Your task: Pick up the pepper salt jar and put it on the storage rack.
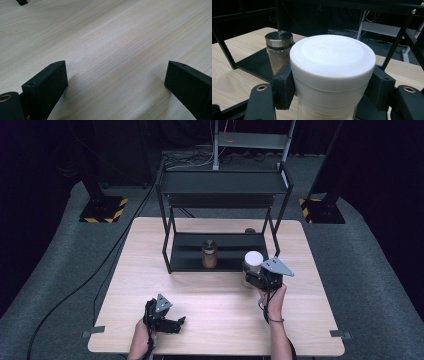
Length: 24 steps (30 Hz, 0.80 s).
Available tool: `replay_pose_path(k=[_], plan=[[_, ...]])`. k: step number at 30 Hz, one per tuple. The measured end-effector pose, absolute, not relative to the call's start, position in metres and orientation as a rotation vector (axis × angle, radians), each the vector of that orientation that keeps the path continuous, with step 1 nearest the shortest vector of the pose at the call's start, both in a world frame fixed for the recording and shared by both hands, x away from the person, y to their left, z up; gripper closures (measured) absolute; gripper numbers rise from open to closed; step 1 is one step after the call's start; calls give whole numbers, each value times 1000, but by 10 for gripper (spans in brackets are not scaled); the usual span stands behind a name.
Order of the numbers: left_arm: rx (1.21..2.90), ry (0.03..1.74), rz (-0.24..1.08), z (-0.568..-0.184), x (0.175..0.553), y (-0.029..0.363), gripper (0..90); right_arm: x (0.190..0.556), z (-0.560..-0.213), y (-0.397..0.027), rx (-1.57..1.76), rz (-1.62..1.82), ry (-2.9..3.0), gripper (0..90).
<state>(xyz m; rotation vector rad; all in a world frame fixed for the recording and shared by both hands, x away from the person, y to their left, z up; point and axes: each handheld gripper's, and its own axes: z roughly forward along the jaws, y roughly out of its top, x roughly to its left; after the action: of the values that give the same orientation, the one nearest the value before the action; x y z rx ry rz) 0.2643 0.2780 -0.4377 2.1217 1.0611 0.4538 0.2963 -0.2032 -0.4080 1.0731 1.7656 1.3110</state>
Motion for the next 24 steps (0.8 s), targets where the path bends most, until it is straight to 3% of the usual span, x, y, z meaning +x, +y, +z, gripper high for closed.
replay_pose_path(k=[24], plan=[[2122,1062,454,-438,264,278,41,323,-409,-190,1107,1332,1755,333]])
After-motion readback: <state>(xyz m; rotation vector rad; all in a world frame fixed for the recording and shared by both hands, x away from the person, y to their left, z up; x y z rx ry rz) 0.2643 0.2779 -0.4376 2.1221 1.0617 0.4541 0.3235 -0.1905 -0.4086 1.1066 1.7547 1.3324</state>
